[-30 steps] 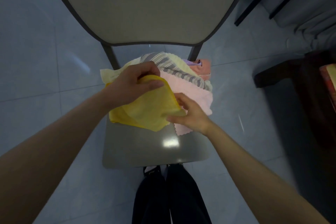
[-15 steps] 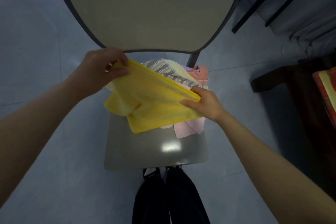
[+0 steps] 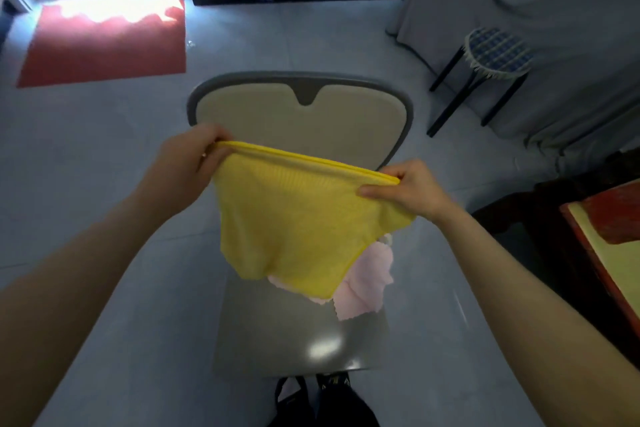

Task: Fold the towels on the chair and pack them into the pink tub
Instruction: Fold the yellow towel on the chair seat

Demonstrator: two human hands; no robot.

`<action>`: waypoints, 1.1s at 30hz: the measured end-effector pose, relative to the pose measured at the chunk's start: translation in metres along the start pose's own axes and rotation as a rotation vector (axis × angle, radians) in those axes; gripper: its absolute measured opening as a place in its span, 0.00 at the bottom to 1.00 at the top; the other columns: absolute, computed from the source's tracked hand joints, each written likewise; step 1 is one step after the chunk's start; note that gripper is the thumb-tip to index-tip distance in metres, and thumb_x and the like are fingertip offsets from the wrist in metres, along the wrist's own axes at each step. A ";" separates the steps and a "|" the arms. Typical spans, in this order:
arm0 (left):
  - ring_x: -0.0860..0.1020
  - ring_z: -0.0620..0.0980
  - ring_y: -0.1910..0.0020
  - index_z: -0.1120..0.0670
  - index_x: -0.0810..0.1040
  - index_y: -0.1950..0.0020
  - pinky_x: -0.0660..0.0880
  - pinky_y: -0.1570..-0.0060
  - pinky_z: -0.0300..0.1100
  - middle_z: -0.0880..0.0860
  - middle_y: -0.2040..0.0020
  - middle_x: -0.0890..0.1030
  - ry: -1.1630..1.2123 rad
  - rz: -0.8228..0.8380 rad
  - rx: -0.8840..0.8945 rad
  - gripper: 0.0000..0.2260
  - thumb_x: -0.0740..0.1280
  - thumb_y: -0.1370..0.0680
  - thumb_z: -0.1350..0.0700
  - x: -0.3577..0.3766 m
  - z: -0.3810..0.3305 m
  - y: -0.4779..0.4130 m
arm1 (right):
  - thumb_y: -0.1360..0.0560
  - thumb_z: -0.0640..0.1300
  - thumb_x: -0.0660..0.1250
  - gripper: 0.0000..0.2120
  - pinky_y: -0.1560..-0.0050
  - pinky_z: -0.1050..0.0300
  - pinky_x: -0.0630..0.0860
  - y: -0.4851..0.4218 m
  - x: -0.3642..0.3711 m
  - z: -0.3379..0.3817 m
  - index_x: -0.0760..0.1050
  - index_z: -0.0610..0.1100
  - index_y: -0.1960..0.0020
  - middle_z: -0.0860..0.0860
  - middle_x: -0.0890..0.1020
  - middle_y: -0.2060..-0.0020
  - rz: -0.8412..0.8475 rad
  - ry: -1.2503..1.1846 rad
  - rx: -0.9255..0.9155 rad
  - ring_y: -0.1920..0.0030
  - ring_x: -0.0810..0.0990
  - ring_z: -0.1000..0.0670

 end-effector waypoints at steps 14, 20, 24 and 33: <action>0.76 0.29 0.61 0.37 0.73 0.56 0.69 0.60 0.21 0.26 0.60 0.77 0.167 0.090 -0.081 0.14 0.70 0.26 0.57 -0.008 -0.012 0.006 | 0.33 0.39 0.77 0.07 0.70 0.67 0.69 0.018 -0.041 0.021 0.81 0.37 0.59 0.52 0.78 0.71 0.063 -0.099 -0.050 0.70 0.73 0.58; 0.79 0.44 0.60 0.26 0.74 0.61 0.76 0.56 0.42 0.40 0.59 0.80 0.180 0.483 -0.286 0.19 0.74 0.29 0.52 0.076 0.027 0.076 | 0.37 0.38 0.80 0.10 0.68 0.65 0.66 0.044 0.029 -0.067 0.80 0.38 0.63 0.58 0.72 0.75 0.325 0.002 0.144 0.71 0.69 0.60; 0.80 0.49 0.53 0.36 0.77 0.57 0.77 0.49 0.48 0.49 0.54 0.82 0.205 0.733 -0.359 0.09 0.63 0.34 0.37 0.134 0.050 0.114 | 0.36 0.41 0.79 0.08 0.65 0.64 0.66 0.061 0.069 -0.123 0.80 0.43 0.62 0.60 0.73 0.72 0.495 0.048 0.295 0.69 0.70 0.61; 0.73 0.51 0.55 0.48 0.78 0.55 0.71 0.55 0.50 0.51 0.57 0.75 0.840 0.025 -0.782 0.03 0.68 0.26 0.50 0.183 0.089 0.073 | 0.33 0.29 0.72 0.11 0.61 0.62 0.79 0.018 0.075 -0.177 0.80 0.40 0.53 0.52 0.84 0.64 -0.099 -0.763 0.505 0.61 0.82 0.53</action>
Point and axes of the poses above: each hand's wrist, its own y-axis away from the middle knuckle, its own x-axis out of the palm, z = x × y, the point moved 4 cm from there along -y, towards the middle knuckle
